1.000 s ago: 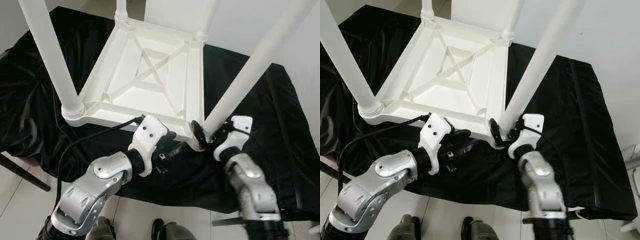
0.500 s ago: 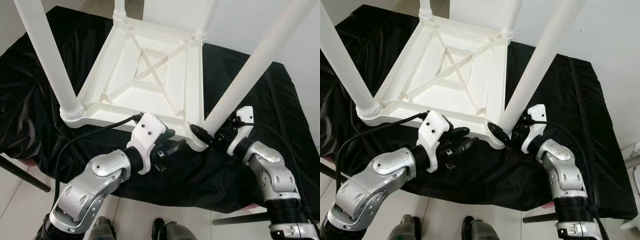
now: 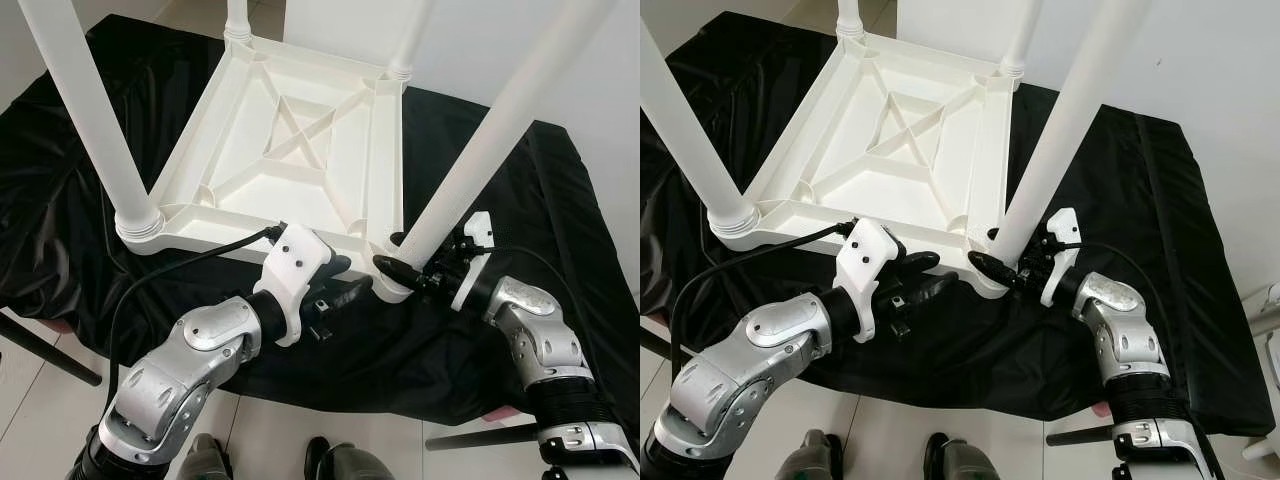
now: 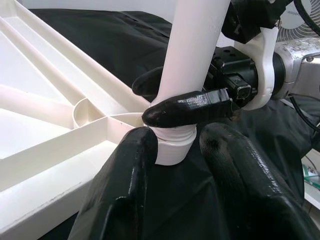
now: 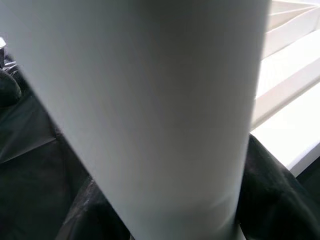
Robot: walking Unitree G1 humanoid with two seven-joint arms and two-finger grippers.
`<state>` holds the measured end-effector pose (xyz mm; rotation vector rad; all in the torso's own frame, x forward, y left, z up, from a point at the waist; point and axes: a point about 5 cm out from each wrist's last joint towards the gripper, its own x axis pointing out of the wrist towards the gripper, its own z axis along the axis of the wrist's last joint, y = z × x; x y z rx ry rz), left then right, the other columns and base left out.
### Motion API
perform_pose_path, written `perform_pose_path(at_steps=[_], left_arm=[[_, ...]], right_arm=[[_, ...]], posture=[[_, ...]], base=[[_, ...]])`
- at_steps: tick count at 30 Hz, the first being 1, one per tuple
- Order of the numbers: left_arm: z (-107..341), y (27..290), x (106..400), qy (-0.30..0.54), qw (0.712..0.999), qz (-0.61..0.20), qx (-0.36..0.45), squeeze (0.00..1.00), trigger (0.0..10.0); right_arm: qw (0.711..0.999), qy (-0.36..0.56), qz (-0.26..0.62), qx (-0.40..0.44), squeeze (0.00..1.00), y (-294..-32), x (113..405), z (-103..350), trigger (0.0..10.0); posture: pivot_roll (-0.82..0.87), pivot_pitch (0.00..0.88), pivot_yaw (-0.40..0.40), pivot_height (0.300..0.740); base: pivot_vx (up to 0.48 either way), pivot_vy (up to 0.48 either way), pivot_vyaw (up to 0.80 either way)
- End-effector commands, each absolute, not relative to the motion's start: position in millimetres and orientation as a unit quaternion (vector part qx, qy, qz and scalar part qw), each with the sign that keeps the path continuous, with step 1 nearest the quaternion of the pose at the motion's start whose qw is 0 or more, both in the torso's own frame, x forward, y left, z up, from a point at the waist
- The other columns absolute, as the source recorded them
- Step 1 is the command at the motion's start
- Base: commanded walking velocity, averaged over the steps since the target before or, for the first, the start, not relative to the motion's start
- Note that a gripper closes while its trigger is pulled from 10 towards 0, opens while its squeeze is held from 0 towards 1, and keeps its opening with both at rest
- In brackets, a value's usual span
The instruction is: Building children table
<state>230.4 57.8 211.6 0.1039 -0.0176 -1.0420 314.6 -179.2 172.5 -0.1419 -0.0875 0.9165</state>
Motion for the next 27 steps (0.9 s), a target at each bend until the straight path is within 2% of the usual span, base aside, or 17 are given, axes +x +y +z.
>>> perform_pose_path(at_steps=[1, 7, 8, 13, 14, 19, 27], left_arm=[[209, 55, 229, 0.0, 0.86, -0.508, 0.046, 0.0, 10.0], [209, 55, 229, 0.001, 0.859, -0.51, 0.046, 0.0, 10.0], [208, 54, 228, 0.001, 0.858, -0.511, 0.045, 0.0, 10.0], [208, 54, 227, 0.002, 0.858, -0.511, 0.044, 0.0, 10.0], [207, 54, 227, 0.003, 0.859, -0.51, 0.042, 0.0, 10.0], [206, 53, 226, 0.004, 0.86, -0.509, 0.041, 0.0, 10.0], [206, 52, 226, 0.003, 0.859, -0.511, 0.04, 0.0, 10.0]], right_arm=[[0.896, -0.022, 0.438, -0.066, 0.0, -184, 312, 164, 0.0], [0.906, -0.033, 0.419, -0.05, 0.0, -185, 311, 165, 0.0], [0.923, -0.031, 0.382, -0.034, 0.0, -182, 309, 163, 0.0], [0.934, -0.021, 0.355, -0.028, 0.0, -178, 308, 160, 0.0], [0.952, -0.014, 0.306, -0.017, 0.0, -171, 306, 158, 0.0], [0.968, -0.003, 0.251, -0.003, 0.0, -162, 302, 154, 0.0], [0.996, 0.032, 0.085, 0.004, 0.0, -158, 300, 146, 0.0]], posture=[[0.1, 0.184, -0.104, 0.74], [0.09, 0.186, -0.104, 0.74], [0.09, 0.194, -0.111, 0.74], [0.09, 0.195, -0.112, 0.74], [0.08, 0.198, -0.124, 0.74], [0.08, 0.195, -0.129, 0.74], [0.08, 0.188, -0.136, 0.74]], base=[[0.0, 0.0, 0.0], [0.0, 0.0, 0.0], [0.0, 0.0, 0.0], [0.0, 0.0, 0.0], [0.0, 0.0, 0.0], [0.0, 0.0, 0.0], [0.0, 0.0, 0.0]])
